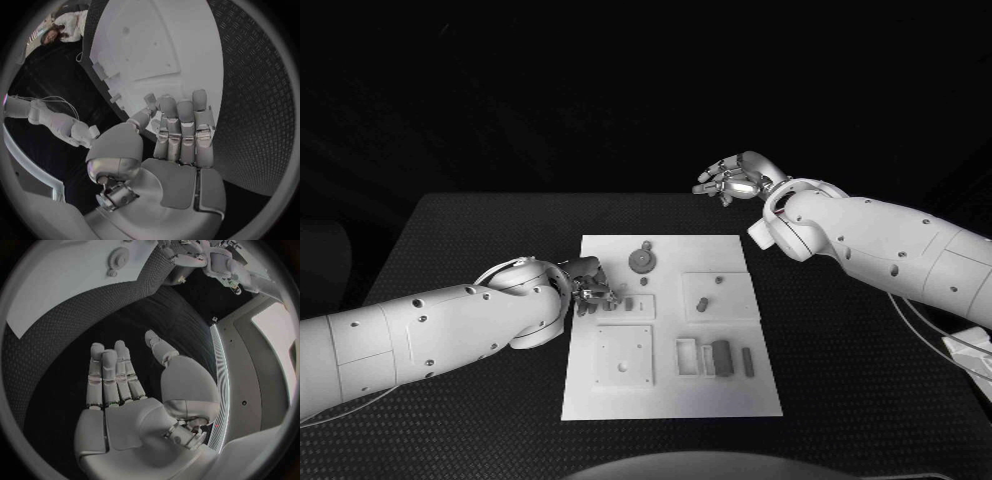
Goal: Assemble the parts on the task board
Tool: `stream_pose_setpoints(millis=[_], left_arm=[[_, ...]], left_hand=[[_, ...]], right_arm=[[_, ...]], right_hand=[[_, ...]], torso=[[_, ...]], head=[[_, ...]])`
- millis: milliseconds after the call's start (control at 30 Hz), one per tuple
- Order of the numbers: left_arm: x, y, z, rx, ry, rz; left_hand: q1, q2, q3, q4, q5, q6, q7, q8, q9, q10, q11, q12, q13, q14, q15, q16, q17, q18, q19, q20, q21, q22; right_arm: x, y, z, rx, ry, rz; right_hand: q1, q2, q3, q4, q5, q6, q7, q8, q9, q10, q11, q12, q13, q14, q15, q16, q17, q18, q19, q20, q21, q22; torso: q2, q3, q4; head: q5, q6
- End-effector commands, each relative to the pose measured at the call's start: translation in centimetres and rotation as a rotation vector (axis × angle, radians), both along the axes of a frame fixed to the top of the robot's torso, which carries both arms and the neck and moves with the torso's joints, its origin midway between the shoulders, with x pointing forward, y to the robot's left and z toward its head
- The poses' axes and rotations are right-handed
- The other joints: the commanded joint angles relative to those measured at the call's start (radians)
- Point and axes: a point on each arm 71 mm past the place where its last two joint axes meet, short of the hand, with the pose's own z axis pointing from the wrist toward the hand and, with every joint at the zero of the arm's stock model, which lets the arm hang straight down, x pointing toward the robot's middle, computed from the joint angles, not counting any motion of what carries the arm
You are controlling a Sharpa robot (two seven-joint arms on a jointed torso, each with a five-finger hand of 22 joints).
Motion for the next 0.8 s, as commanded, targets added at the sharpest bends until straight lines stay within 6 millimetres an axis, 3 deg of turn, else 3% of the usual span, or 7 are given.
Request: stream_pose_setpoints(millis=[33, 800], left_arm=[[-0.54, 0.37, -1.22, 0.061, 0.05, -0.008], [-0.29, 0.41, -1.6, 0.093, 0.073, -0.004]], left_hand=[[0.015, 0.001, 0.013, -0.012, 0.004, 0.005, -0.001, -0.004, 0.002, 0.019, -0.023, -0.003, 0.002, 0.006, -0.004, -0.003, -0.001, 0.009, 0.002, -0.005, 0.002, 0.017], [0.011, -0.004, 0.013, -0.009, 0.007, 0.003, 0.0, -0.007, 0.001, 0.017, -0.021, -0.006, 0.003, 0.004, -0.003, -0.005, -0.002, 0.008, 0.001, -0.004, 0.0, 0.016]], right_arm=[[-0.05, 0.16, -0.04, -0.002, 0.004, 0.017], [-0.08, 0.23, -0.07, -0.001, 0.005, 0.018]], right_hand=[[-0.013, 0.0, -0.006, 0.002, 0.004, -0.001, 0.006, -0.001, -0.001, -0.007, 0.003, 0.007, -0.001, 0.0, -0.008, -0.001, -0.002, 0.015, 0.0, 0.005, -0.005, 0.001], [-0.014, 0.0, -0.006, 0.003, 0.004, -0.001, 0.006, -0.001, -0.001, -0.008, 0.003, 0.008, -0.004, 0.0, -0.008, -0.001, -0.002, 0.015, 0.0, 0.005, -0.005, 0.001]], torso=[[-0.001, -0.0003, 0.0013], [0.0, -0.001, 0.0007]], head=[[0.0, 0.0], [0.001, 0.0]])
